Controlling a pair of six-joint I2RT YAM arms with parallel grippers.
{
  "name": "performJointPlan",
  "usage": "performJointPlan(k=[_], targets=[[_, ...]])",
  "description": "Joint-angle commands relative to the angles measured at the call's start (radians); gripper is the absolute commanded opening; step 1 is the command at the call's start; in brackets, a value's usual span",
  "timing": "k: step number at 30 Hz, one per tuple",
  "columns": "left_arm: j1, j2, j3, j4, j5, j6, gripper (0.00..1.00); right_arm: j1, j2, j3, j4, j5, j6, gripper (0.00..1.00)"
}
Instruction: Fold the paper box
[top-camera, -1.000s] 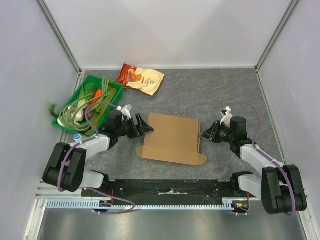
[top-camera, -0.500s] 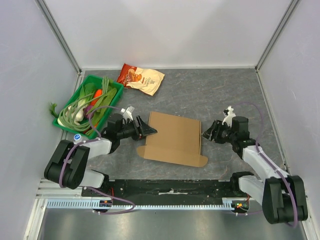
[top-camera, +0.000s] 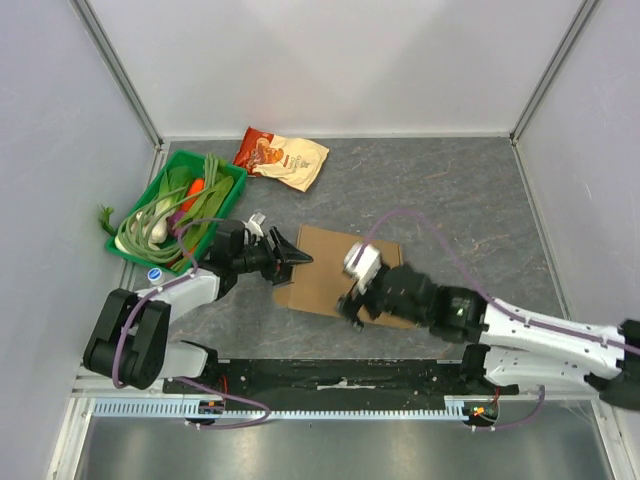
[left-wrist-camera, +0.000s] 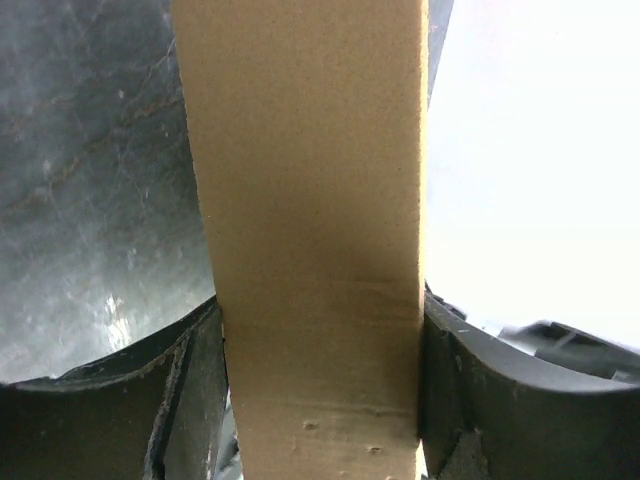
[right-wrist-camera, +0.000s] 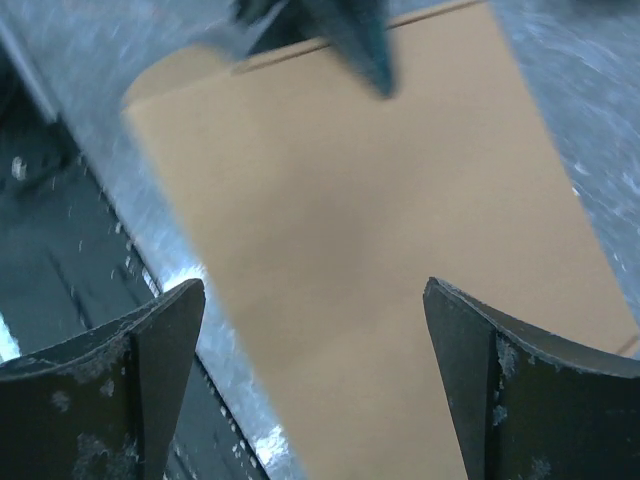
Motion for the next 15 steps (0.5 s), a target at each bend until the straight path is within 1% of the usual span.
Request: performJointPlan(k=[1,2,3,4,7,9,10,11,12,15], targets=[[0.026,-0.067,0.050,-0.139,0.032,-0.206,0.40,0.366,0.113,0.054,-0.013,0.490,-0.191,0.98],[0.032,-0.069,0.051,-0.177,0.041,-0.230,0.40,0.417,0.147,0.065,-0.018,0.562,-0.211,0.98],[0.037,-0.061,0.058,-0.192,0.078,-0.251,0.40,0.456,0.181,0.086,-0.021,0.612,-0.279,0.98],[0.044,-0.053,0.064,-0.201,0.099,-0.270,0.39,0.505,0.239,0.094,-0.021,0.685,-0.304,0.98],[0.048,-0.036,0.097,-0.309,0.144,-0.261,0.38,0.526,0.305,0.116,-0.007,0.739,-0.369,0.98],[0.048,-0.046,0.099,-0.333,0.164,-0.264,0.36,0.534,0.329,0.117,0.013,0.776,-0.402,0.98],[0.049,-0.061,0.097,-0.336,0.171,-0.268,0.33,0.539,0.352,0.117,0.019,0.816,-0.422,0.98],[0.048,-0.070,0.094,-0.339,0.175,-0.267,0.32,0.540,0.362,0.119,0.026,0.875,-0.435,0.98],[0.048,-0.081,0.094,-0.368,0.176,-0.262,0.32,0.539,0.372,0.119,0.028,0.883,-0.448,0.98],[0.049,-0.113,0.073,-0.376,0.184,-0.270,0.31,0.539,0.398,0.108,0.059,0.911,-0.499,0.98]])
